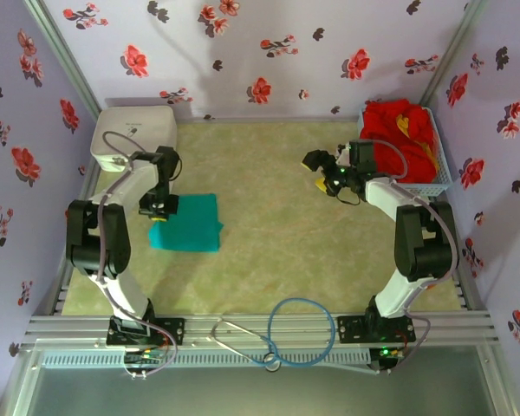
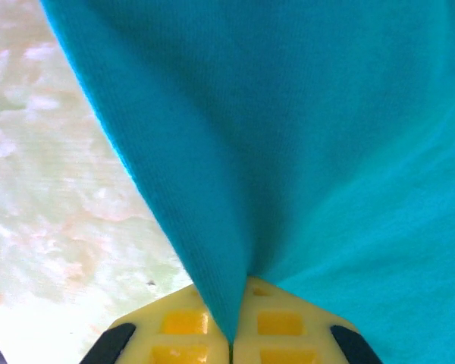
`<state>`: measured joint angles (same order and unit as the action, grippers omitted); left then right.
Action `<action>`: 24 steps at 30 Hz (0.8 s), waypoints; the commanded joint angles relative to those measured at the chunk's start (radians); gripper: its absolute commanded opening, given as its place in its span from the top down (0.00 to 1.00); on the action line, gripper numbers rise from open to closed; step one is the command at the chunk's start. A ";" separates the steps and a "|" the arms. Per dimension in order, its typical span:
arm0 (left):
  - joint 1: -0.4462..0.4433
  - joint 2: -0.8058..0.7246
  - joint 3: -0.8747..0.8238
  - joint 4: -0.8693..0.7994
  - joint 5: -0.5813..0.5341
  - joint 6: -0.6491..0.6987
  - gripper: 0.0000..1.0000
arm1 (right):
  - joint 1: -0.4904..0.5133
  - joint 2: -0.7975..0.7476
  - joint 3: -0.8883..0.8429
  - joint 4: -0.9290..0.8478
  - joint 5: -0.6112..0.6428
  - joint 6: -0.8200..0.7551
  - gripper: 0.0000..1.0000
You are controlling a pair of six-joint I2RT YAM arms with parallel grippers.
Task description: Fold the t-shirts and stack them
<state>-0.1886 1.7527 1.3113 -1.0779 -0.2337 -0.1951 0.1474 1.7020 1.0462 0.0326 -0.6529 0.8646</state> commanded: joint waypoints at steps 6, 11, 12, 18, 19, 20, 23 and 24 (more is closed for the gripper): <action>0.097 -0.003 -0.019 0.010 -0.137 0.070 1.00 | -0.005 0.029 -0.011 0.033 -0.025 0.013 0.09; 0.139 0.022 0.007 0.012 -0.184 0.089 1.00 | -0.005 0.033 -0.010 0.042 -0.030 0.022 0.09; 0.146 0.028 0.017 0.010 -0.192 0.094 1.00 | -0.004 0.034 -0.011 0.049 -0.033 0.026 0.09; 0.176 0.076 0.049 -0.002 -0.278 0.133 1.00 | 0.000 0.038 -0.014 0.073 -0.051 0.038 0.09; 0.183 0.082 0.052 -0.004 -0.287 0.142 1.00 | 0.000 0.038 -0.014 0.073 -0.051 0.036 0.09; 0.192 0.084 0.055 -0.003 -0.297 0.145 1.00 | 0.000 0.037 -0.015 0.075 -0.054 0.037 0.09; 0.220 0.090 0.060 0.004 -0.337 0.149 1.00 | 0.000 0.038 -0.017 0.083 -0.055 0.037 0.09; 0.229 0.093 0.065 0.004 -0.354 0.148 1.00 | -0.001 0.041 -0.016 0.087 -0.058 0.039 0.09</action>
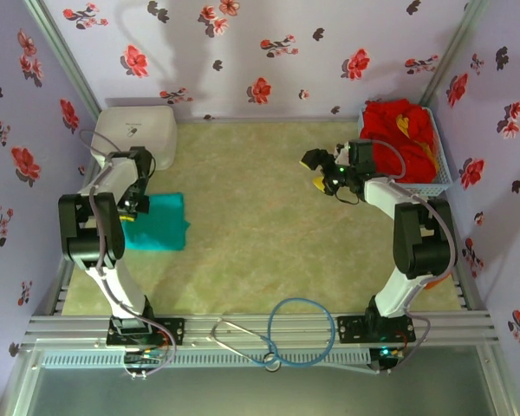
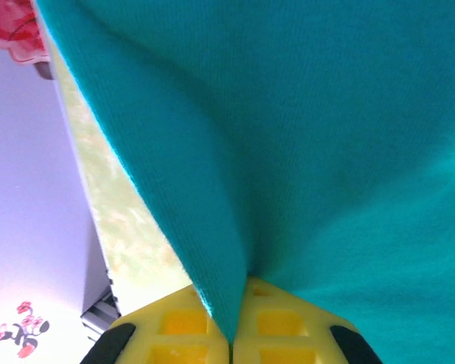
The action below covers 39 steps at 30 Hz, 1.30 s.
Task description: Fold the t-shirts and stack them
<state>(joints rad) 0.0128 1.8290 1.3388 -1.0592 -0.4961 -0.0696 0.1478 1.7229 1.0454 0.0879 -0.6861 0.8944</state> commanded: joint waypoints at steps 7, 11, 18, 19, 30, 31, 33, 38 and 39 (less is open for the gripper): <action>0.049 0.063 0.075 -0.007 -0.178 0.061 1.00 | -0.001 0.037 -0.012 0.039 -0.045 0.010 0.09; 0.063 0.088 0.092 -0.005 -0.216 0.071 1.00 | -0.001 0.040 -0.019 0.052 -0.048 0.015 0.09; 0.112 0.084 0.094 0.010 -0.247 0.083 1.00 | -0.001 0.049 -0.018 0.056 -0.057 0.020 0.09; 0.117 0.084 0.095 0.014 -0.246 0.084 1.00 | -0.001 0.051 -0.016 0.056 -0.058 0.020 0.09; 0.121 0.108 0.112 0.040 -0.249 0.090 0.98 | -0.001 0.055 -0.018 0.055 -0.061 0.021 0.09; 0.121 0.108 0.112 0.042 -0.249 0.089 0.91 | -0.001 0.055 -0.018 0.055 -0.062 0.021 0.09; 0.122 0.109 0.117 0.040 -0.250 0.079 0.77 | -0.001 0.053 -0.017 0.052 -0.062 0.020 0.09; 0.122 0.070 0.123 0.031 -0.247 0.053 0.43 | -0.001 0.046 -0.018 0.044 -0.061 0.015 0.09; 0.123 0.052 0.123 0.025 -0.243 0.045 0.38 | -0.001 0.046 -0.016 0.044 -0.060 0.014 0.09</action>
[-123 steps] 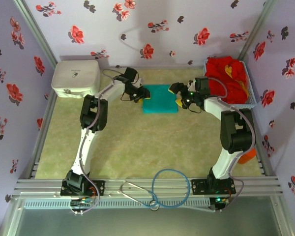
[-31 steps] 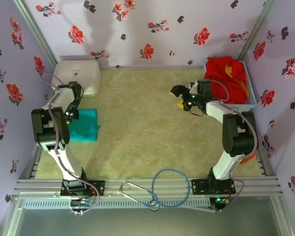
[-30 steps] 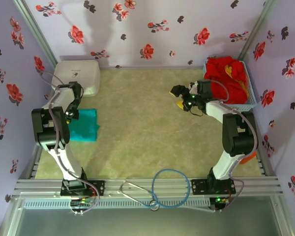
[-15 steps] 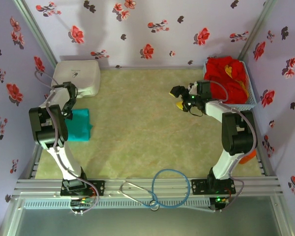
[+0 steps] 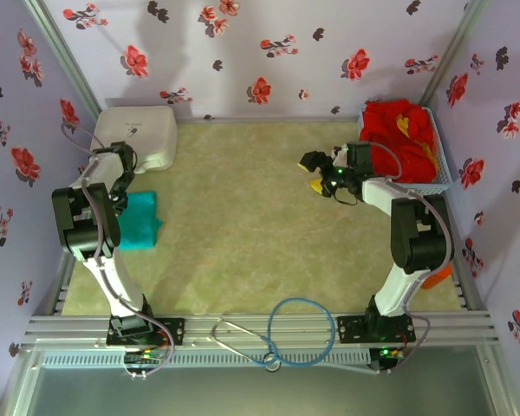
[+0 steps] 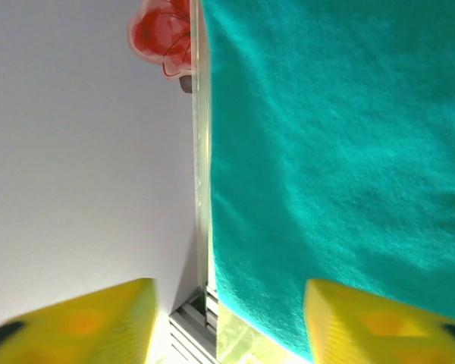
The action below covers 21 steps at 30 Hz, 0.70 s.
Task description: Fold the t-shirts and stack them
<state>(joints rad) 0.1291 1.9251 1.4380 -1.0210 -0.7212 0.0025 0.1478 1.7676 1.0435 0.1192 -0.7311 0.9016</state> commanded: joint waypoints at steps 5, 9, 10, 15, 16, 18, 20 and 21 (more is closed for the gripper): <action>-0.020 -0.132 0.032 -0.047 0.132 -0.106 0.38 | -0.001 0.005 -0.011 0.013 -0.012 0.010 0.09; -0.046 -0.176 -0.009 -0.017 0.326 -0.187 0.40 | -0.001 0.003 -0.009 0.013 -0.010 0.013 0.09; -0.050 -0.178 -0.025 0.000 0.366 -0.204 0.40 | -0.001 0.001 -0.010 0.011 -0.010 0.013 0.09; -0.095 -0.149 -0.099 0.097 0.469 -0.245 0.40 | -0.001 -0.010 -0.016 -0.014 -0.004 -0.003 0.09; -0.109 -0.136 -0.107 0.124 0.469 -0.249 0.40 | 0.000 -0.013 -0.017 -0.019 -0.001 -0.007 0.09; -0.128 -0.105 -0.116 0.137 0.470 -0.252 0.40 | -0.001 -0.015 -0.018 -0.024 0.000 -0.010 0.09; -0.140 -0.082 -0.122 0.139 0.468 -0.253 0.42 | -0.001 -0.019 -0.021 -0.030 0.001 -0.015 0.09; -0.145 -0.075 -0.131 0.144 0.469 -0.253 0.43 | -0.002 -0.020 -0.023 -0.032 0.002 -0.016 0.09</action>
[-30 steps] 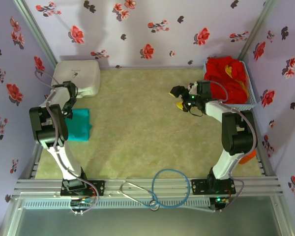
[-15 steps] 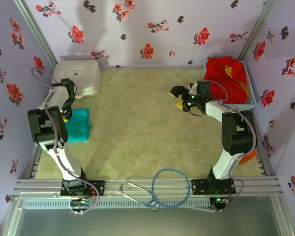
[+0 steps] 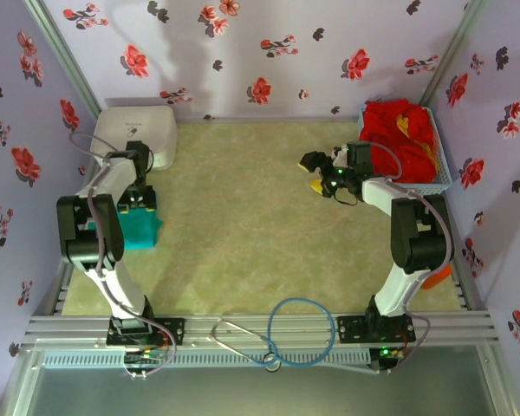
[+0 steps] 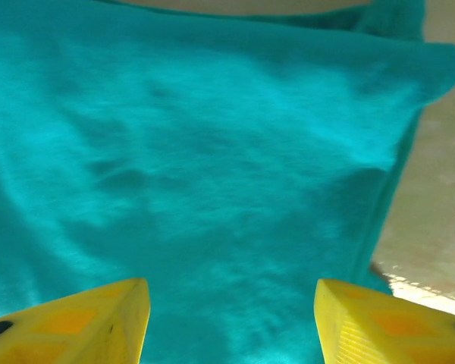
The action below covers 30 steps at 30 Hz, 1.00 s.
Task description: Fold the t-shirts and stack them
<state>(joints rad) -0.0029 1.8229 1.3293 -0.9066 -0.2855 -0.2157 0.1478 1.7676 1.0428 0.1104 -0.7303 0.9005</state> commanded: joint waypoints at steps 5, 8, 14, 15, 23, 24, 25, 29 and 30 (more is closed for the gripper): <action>-0.019 0.013 -0.084 0.054 0.033 -0.033 0.47 | -0.001 -0.019 -0.027 -0.025 0.005 -0.015 0.09; -0.018 0.003 -0.121 0.052 0.032 -0.033 0.49 | -0.001 -0.014 -0.027 -0.020 0.005 -0.011 0.09; -0.020 -0.034 -0.160 0.054 0.037 -0.039 0.51 | 0.000 -0.010 -0.023 -0.012 0.005 -0.003 0.09; -0.021 -0.038 -0.159 0.050 0.040 -0.037 0.51 | 0.000 -0.010 -0.023 -0.012 0.005 -0.002 0.09; -0.032 -0.104 -0.086 -0.042 0.042 -0.044 0.46 | -0.003 -0.014 0.000 -0.056 0.018 -0.035 0.09; -0.037 -0.122 -0.069 -0.055 0.046 -0.044 0.45 | -0.006 -0.013 0.011 -0.079 0.024 -0.049 0.09; -0.043 -0.144 -0.049 -0.063 0.054 -0.044 0.45 | -0.009 -0.014 0.025 -0.112 0.038 -0.069 0.09; -0.071 -0.249 -0.012 -0.028 0.096 -0.037 0.42 | -0.019 -0.051 0.100 -0.315 0.187 -0.197 0.09; -0.076 -0.284 -0.016 0.004 0.109 -0.032 0.40 | -0.018 -0.067 0.112 -0.357 0.231 -0.226 0.09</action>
<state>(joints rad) -0.0601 1.6337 1.2793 -0.9165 -0.2207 -0.2382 0.1390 1.7645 1.0954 -0.0814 -0.6353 0.7971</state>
